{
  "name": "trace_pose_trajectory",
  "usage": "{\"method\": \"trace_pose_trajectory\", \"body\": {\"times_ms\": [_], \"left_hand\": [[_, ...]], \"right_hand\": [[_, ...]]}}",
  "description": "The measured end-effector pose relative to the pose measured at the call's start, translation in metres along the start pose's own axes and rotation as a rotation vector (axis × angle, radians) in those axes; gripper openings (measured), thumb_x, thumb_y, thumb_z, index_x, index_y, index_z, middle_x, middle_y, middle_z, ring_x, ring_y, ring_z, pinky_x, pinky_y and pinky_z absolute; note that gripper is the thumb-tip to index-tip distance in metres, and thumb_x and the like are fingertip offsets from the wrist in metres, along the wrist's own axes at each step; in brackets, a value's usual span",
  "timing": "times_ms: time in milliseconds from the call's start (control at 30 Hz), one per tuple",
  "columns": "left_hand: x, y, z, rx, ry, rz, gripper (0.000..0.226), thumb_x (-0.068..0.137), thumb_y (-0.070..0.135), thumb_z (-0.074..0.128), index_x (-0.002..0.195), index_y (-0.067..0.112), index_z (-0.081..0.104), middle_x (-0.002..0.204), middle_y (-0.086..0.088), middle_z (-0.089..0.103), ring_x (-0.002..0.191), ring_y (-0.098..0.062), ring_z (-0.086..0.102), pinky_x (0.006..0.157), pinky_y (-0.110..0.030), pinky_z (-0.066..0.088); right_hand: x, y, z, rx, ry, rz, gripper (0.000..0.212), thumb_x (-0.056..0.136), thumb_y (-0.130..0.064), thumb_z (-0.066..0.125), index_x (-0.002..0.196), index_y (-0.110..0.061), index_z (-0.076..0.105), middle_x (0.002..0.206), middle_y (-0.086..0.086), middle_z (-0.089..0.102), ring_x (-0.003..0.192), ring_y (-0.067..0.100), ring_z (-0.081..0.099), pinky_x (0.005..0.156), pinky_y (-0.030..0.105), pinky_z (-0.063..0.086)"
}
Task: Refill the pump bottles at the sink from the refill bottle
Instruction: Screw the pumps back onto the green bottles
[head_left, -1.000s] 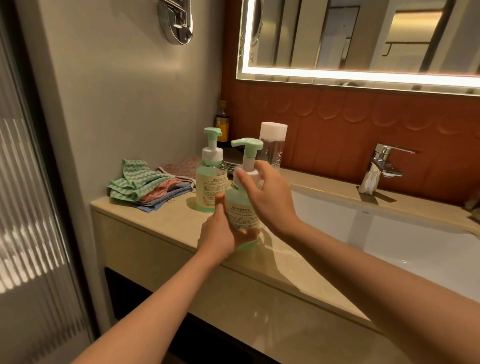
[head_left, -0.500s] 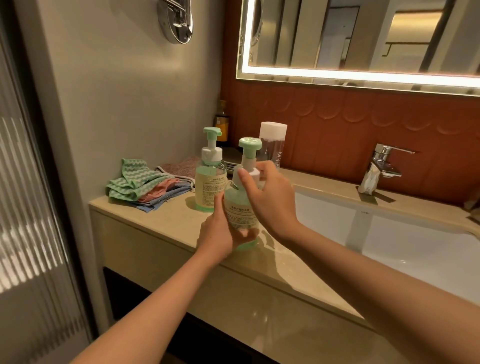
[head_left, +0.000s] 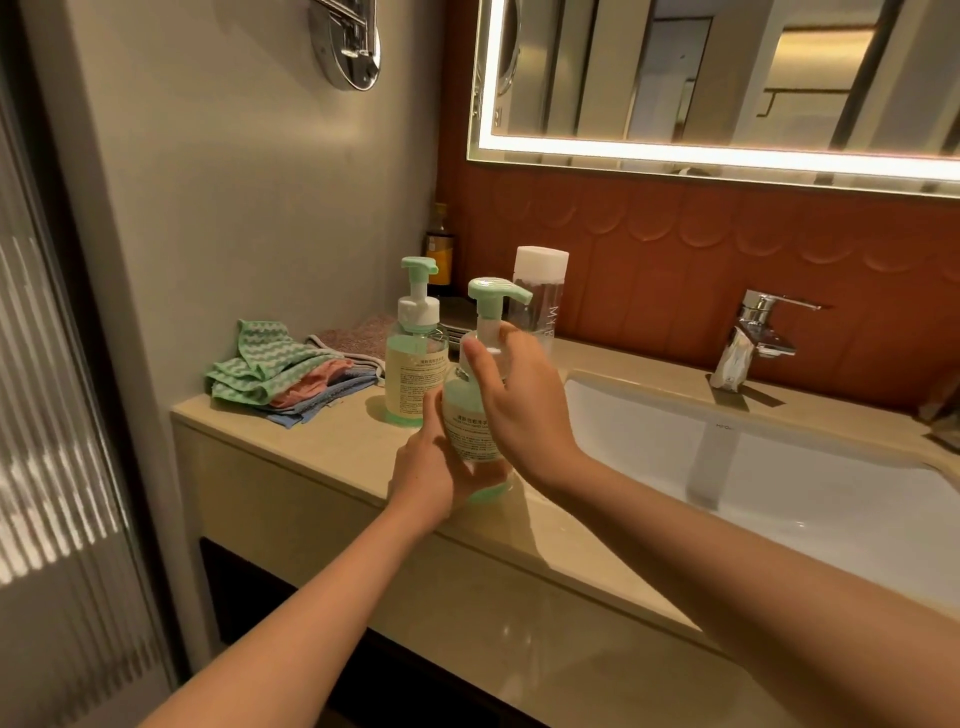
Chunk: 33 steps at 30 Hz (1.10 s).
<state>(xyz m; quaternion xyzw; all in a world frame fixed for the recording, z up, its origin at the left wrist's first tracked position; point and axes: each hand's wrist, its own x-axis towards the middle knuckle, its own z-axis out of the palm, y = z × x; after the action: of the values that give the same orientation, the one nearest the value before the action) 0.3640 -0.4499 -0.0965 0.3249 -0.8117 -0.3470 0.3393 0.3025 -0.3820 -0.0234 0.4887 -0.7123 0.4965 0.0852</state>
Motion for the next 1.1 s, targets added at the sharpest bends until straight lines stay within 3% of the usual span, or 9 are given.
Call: {"method": "trace_pose_trajectory", "body": {"times_ms": [133,267,367,500,633,800,900,1000,1100], "left_hand": [[0.0,-0.001,0.001,0.003,0.003,0.003,0.106,0.065,0.044,0.079,0.142,0.025,0.009,0.126,-0.005,0.057,0.111,-0.028,0.057,0.092,-0.04,0.048],[0.0,-0.002,0.001,0.045,0.017,-0.002,0.108,0.064,0.051,0.078,0.142,0.024,0.009,0.128,-0.004,0.056,0.115,-0.028,0.055,0.092,-0.038,0.047],[0.001,-0.003,0.002,0.047,0.015,-0.018,0.104,0.065,0.052,0.077,0.142,0.024,0.012,0.128,-0.005,0.056,0.114,-0.028,0.055,0.092,-0.037,0.046],[0.003,-0.004,0.002,0.015,-0.012,-0.035,0.108,0.065,0.046,0.079,0.144,0.024,0.008,0.127,-0.005,0.056,0.115,-0.03,0.054,0.096,-0.041,0.046],[0.001,-0.003,0.002,0.005,0.008,-0.049,0.109,0.064,0.049,0.078,0.142,0.031,0.004,0.125,-0.005,0.058,0.113,-0.029,0.055,0.095,-0.043,0.046],[0.001,-0.003,0.002,0.04,-0.004,-0.063,0.115,0.062,0.054,0.077,0.142,0.032,-0.002,0.129,-0.007,0.056,0.115,-0.031,0.054,0.094,-0.044,0.047],[0.002,-0.003,0.003,0.04,-0.007,-0.081,0.118,0.061,0.055,0.078,0.144,0.03,-0.002,0.134,-0.007,0.051,0.119,-0.031,0.051,0.097,-0.045,0.045],[0.002,-0.003,0.004,-0.005,0.012,-0.085,0.109,0.061,0.051,0.081,0.139,0.038,0.006,0.13,-0.005,0.054,0.116,-0.03,0.052,0.096,-0.047,0.045],[0.002,-0.003,0.003,-0.031,0.021,-0.081,0.103,0.058,0.051,0.082,0.134,0.041,0.012,0.125,-0.002,0.058,0.112,-0.029,0.055,0.093,-0.048,0.047]], "right_hand": [[0.01,0.002,-0.004,-0.032,0.151,0.052,0.047,0.085,-0.058,0.051,0.109,-0.018,0.048,0.105,-0.002,0.05,0.1,0.017,0.05,0.087,0.04,0.049],[0.027,0.001,0.004,0.078,-0.07,0.111,0.066,0.081,-0.059,0.056,0.13,-0.018,0.038,0.129,0.004,0.044,0.117,0.021,0.046,0.096,0.042,0.045],[0.022,0.003,0.004,0.152,-0.187,0.046,0.047,0.091,-0.048,0.048,0.127,-0.017,0.044,0.122,0.002,0.056,0.109,0.02,0.056,0.088,0.038,0.05],[0.009,0.009,-0.004,-0.104,-0.013,-0.075,0.041,0.091,-0.052,0.044,0.113,-0.018,0.053,0.104,-0.001,0.062,0.091,0.014,0.058,0.079,0.037,0.052],[0.008,0.013,-0.013,-0.319,0.137,-0.074,0.047,0.081,-0.068,0.045,0.089,-0.021,0.042,0.085,-0.001,0.053,0.078,0.015,0.05,0.073,0.036,0.049],[0.029,0.006,-0.001,0.043,-0.026,0.062,0.058,0.084,-0.06,0.05,0.122,-0.018,0.041,0.119,0.002,0.052,0.107,0.018,0.051,0.089,0.038,0.049],[0.029,0.005,0.004,0.177,-0.15,0.064,0.035,0.096,-0.044,0.039,0.107,-0.013,0.052,0.095,-0.002,0.057,0.088,0.013,0.055,0.077,0.032,0.049],[0.017,0.011,-0.003,0.041,-0.095,-0.02,0.033,0.1,-0.038,0.032,0.098,-0.013,0.055,0.088,-0.001,0.058,0.077,0.01,0.054,0.067,0.029,0.045],[0.009,0.018,-0.009,-0.164,0.011,-0.103,0.039,0.097,-0.047,0.034,0.101,-0.016,0.057,0.096,0.002,0.065,0.086,0.016,0.059,0.08,0.039,0.05]]}}
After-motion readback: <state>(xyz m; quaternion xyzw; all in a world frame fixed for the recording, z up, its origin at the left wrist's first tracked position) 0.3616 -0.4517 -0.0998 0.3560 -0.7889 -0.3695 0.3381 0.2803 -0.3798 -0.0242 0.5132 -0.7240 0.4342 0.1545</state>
